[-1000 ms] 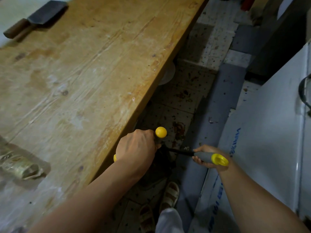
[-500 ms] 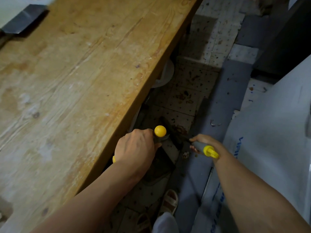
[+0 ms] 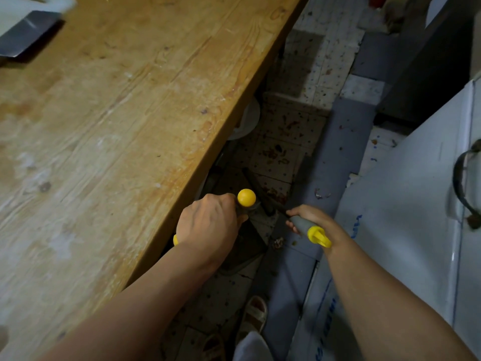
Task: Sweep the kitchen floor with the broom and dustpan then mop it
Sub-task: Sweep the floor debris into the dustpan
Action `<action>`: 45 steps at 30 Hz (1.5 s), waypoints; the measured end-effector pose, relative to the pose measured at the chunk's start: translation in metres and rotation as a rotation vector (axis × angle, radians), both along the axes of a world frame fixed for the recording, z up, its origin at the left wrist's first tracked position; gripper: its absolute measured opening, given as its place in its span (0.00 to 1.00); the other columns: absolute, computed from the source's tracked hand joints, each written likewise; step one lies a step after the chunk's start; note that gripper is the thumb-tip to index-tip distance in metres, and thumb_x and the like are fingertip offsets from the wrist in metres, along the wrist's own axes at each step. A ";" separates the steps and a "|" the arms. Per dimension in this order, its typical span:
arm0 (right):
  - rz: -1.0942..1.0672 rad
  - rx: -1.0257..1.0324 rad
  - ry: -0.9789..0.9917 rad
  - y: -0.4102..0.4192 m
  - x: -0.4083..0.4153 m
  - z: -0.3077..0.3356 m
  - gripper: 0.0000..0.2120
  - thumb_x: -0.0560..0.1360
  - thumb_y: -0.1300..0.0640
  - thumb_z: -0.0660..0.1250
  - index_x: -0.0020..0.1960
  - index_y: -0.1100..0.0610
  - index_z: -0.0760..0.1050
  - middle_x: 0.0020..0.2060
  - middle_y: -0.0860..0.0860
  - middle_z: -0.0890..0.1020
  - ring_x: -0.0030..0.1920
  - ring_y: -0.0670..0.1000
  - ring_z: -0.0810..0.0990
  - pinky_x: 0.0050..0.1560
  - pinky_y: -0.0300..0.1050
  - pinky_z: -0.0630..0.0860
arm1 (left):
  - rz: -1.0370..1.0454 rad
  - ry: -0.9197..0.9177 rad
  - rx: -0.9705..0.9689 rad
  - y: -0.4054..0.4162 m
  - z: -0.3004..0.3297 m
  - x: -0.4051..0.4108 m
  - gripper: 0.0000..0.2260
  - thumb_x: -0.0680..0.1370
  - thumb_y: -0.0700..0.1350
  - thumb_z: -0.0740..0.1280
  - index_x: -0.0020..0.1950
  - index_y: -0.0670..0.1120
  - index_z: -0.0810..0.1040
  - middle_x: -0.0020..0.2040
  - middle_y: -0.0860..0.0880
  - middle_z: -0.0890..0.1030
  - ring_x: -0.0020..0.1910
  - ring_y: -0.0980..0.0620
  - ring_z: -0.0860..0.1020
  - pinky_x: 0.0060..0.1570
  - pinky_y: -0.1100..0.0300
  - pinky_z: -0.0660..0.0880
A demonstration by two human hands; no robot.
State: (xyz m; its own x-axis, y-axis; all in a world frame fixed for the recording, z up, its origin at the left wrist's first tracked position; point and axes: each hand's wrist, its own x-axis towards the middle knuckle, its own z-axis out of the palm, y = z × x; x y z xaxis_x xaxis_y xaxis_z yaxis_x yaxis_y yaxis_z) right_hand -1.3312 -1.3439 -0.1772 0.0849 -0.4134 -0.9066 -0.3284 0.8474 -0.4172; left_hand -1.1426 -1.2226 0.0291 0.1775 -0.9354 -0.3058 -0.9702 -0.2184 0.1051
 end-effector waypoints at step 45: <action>-0.922 0.031 -0.304 0.018 0.033 -0.026 0.06 0.75 0.63 0.61 0.40 0.61 0.67 0.33 0.56 0.70 0.17 0.49 0.73 0.17 0.34 0.69 | -0.056 -0.014 0.017 -0.023 -0.009 0.001 0.14 0.79 0.57 0.60 0.56 0.49 0.74 0.44 0.49 0.77 0.43 0.46 0.78 0.36 0.57 0.68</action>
State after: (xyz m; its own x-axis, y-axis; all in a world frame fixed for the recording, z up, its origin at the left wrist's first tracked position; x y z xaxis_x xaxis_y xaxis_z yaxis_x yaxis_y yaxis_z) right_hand -1.2985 -1.3261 -0.2032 -0.0284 -0.4114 -0.9110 0.5877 0.7303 -0.3482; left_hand -1.1419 -1.2451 0.0202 0.1296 -0.9386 -0.3198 -0.9822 -0.1657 0.0883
